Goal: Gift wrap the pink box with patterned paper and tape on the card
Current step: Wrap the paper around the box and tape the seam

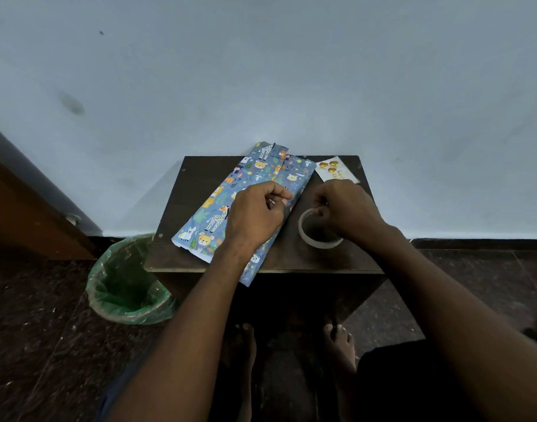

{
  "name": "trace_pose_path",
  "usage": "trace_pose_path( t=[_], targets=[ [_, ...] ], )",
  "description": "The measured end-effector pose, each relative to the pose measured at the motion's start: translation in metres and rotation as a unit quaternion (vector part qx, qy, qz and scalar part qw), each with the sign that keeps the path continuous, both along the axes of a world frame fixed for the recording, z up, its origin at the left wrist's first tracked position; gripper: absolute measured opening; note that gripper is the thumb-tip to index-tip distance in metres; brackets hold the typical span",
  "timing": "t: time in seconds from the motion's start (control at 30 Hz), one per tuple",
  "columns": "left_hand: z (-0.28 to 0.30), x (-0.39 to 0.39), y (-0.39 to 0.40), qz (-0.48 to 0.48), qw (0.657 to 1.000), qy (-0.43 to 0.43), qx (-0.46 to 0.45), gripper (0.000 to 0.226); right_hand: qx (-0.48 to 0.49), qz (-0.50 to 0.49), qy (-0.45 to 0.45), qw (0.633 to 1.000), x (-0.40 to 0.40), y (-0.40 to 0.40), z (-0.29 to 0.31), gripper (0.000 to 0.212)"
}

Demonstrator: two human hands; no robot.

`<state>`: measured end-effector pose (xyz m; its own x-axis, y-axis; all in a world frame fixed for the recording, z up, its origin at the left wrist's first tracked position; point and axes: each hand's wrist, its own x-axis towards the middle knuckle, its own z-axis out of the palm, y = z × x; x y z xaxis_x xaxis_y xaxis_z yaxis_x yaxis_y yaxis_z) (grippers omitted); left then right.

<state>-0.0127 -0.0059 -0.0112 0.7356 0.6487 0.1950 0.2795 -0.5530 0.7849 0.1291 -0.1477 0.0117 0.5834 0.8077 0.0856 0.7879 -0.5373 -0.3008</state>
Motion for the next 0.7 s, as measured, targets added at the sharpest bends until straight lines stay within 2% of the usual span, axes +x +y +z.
trace_pose_path(
  t=[0.1,0.2,0.3,0.4,0.5,0.7],
  targets=[
    [0.001,0.000,0.002,-0.005,0.999,-0.002,-0.034,0.020,0.067,-0.010,0.028,0.997,0.003,-0.004,0.001,0.022],
    [0.011,0.000,0.000,-0.027,0.982,-0.036,-0.184,0.022,0.145,-0.007,0.065,0.987,0.001,-0.005,0.003,0.019],
    [0.024,-0.002,-0.003,-0.038,0.914,-0.077,-0.396,0.027,0.194,-0.004,0.063,0.979,-0.005,-0.002,0.005,0.015],
    [0.028,-0.004,-0.005,-0.044,0.863,-0.074,-0.497,0.028,0.229,-0.006,0.038,0.973,-0.011,0.002,0.004,0.014],
    [0.027,-0.004,-0.008,-0.018,0.841,-0.083,-0.534,0.025,0.238,0.006,-0.017,0.971,-0.014,0.005,0.002,0.014],
    [0.027,-0.002,-0.014,0.034,0.860,-0.109,-0.497,0.026,0.233,0.022,-0.077,0.969,-0.021,0.009,0.004,0.014]
  ],
)
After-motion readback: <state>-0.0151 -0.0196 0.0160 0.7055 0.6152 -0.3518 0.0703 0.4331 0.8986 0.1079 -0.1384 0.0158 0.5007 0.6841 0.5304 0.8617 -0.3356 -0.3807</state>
